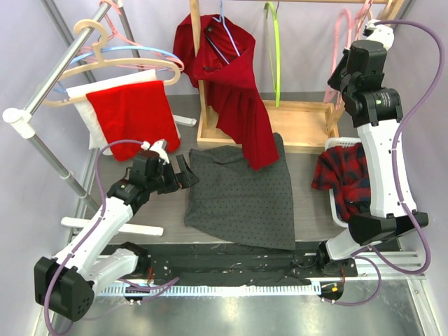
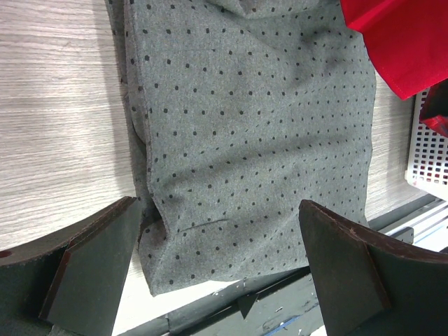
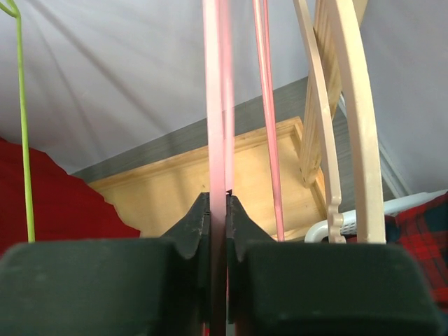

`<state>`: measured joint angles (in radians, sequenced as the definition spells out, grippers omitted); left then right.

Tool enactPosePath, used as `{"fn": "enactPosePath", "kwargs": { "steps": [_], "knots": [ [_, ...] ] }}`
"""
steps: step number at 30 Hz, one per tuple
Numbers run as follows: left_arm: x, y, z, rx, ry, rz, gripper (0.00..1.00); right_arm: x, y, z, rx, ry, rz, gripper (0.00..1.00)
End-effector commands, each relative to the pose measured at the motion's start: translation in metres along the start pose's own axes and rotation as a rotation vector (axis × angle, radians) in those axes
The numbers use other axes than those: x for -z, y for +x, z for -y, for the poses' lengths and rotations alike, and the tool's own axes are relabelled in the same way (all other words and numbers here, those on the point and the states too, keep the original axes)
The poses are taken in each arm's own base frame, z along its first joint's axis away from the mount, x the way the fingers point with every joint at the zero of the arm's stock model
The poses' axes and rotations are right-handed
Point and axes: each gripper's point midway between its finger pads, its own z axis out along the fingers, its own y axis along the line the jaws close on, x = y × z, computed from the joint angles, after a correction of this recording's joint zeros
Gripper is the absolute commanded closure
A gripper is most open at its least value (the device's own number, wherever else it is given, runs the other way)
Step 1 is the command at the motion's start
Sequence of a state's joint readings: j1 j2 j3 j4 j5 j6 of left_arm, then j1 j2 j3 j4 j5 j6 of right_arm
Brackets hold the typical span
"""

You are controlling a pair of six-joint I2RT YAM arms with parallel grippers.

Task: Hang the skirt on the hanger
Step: Pick up the hanger from the clothesline.

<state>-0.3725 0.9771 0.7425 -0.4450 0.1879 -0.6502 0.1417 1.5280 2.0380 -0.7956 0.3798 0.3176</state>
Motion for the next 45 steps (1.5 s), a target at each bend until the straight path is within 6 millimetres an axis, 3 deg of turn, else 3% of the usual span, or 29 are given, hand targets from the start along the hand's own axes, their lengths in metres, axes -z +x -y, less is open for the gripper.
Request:
{"fn": "enactPosePath", "kwargs": {
  "steps": [1, 9, 24, 27, 30, 33, 35, 36, 38, 39, 41, 42, 45],
  "knots": [
    [0.003, -0.01, 0.011, -0.001, 0.043, 0.029, 0.0, 0.011, -0.023, 0.001, -0.022, -0.003, 0.067, 0.99],
    [0.002, -0.009, 0.011, 0.0, 0.045, 0.024, 0.01, 0.024, -0.032, -0.013, -0.002, -0.102, 0.078, 0.99],
    [-0.001, -0.009, 0.013, 0.007, 0.056, 0.02, 0.02, 0.062, -0.078, -0.004, -0.008, -0.12, 0.249, 0.99],
    [-0.001, -0.009, 0.013, 0.009, 0.056, 0.022, 0.02, 0.071, -0.079, -0.006, -0.01, -0.147, 0.254, 0.99],
    [-0.001, -0.011, 0.015, 0.009, 0.061, 0.025, 0.02, 0.078, -0.069, -0.01, -0.008, -0.188, 0.215, 0.99],
    [-0.001, -0.012, 0.016, 0.009, 0.065, 0.025, 0.02, 0.093, -0.045, -0.01, -0.012, -0.24, 0.143, 0.99],
    [-0.001, -0.013, 0.017, 0.009, 0.066, 0.026, 0.02, 0.105, -0.016, -0.008, -0.056, -0.276, 0.06, 0.99],
    [-0.002, -0.014, 0.017, 0.008, 0.066, 0.027, 0.01, 0.105, 0.014, -0.016, -0.075, -0.333, -0.035, 0.99],
    [-0.002, -0.014, 0.017, 0.009, 0.065, 0.027, 0.01, 0.129, 0.032, -0.019, -0.09, -0.416, -0.07, 0.99],
    [-0.003, -0.014, 0.017, 0.009, 0.066, 0.026, 0.01, 0.13, 0.056, -0.015, -0.086, -0.418, -0.134, 0.99],
    [-0.003, -0.014, 0.019, 0.008, 0.073, 0.021, 0.01, 0.148, 0.066, -0.004, -0.085, -0.413, -0.146, 0.99],
    [-0.003, -0.014, 0.018, 0.009, 0.072, 0.022, 0.01, 0.151, 0.085, 0.002, -0.07, -0.401, -0.204, 0.99],
    [-0.003, -0.016, 0.021, 0.006, 0.078, 0.023, 0.0, 0.169, 0.112, 0.019, -0.037, -0.379, -0.271, 0.99]
  ]
}}
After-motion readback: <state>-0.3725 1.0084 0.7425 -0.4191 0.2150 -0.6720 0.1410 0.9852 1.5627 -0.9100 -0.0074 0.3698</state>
